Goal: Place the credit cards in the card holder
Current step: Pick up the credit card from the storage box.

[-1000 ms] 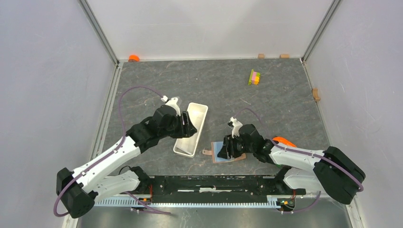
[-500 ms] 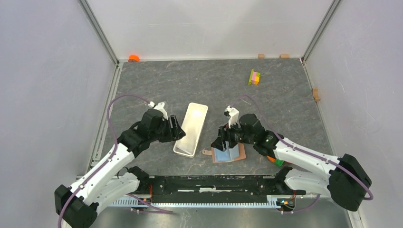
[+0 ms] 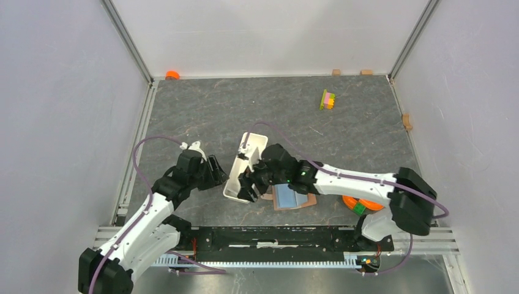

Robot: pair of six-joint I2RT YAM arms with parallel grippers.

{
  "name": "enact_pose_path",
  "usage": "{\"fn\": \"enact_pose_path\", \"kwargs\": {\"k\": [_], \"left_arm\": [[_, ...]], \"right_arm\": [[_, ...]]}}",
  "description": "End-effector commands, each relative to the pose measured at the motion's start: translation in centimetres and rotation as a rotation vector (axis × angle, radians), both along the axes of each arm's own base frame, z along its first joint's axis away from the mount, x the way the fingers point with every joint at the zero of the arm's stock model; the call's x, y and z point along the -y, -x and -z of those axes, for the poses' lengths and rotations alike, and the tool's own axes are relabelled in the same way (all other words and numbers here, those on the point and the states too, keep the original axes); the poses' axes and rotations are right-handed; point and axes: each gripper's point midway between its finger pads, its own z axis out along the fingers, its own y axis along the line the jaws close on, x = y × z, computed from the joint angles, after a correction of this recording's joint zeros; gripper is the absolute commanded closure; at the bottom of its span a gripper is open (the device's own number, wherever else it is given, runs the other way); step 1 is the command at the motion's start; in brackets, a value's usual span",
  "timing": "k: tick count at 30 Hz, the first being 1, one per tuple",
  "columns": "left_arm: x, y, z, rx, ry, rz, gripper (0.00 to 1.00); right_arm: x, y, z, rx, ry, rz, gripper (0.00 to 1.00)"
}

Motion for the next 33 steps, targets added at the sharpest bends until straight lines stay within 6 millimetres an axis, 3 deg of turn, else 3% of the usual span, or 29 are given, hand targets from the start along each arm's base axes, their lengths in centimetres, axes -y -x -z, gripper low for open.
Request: {"fn": "enact_pose_path", "kwargs": {"k": [1,9,17,28,33], "left_arm": [[0.9,-1.6,-0.8,0.051,0.072,-0.012,0.36],[0.5,-2.0,-0.3,0.047,0.067,-0.026,0.46],[0.3,-1.9,0.2,0.036,0.068,-0.036,0.49],[0.2,-2.0,0.2,0.037,0.07,-0.039,0.52],[0.2,-1.9,0.3,0.033,0.07,-0.037,0.53]], "right_arm": [[-2.1,-1.7,0.6,0.055,0.06,0.054,0.28],[-4.7,-2.9,3.7,0.068,0.157,0.089,0.4],[-6.0,-2.6,6.2,0.039,0.193,0.064,0.47],[-6.5,-3.2,8.7,0.032,0.222,0.098,0.53],[-6.7,-2.5,9.2,0.015,0.231,0.074,0.59]]}}
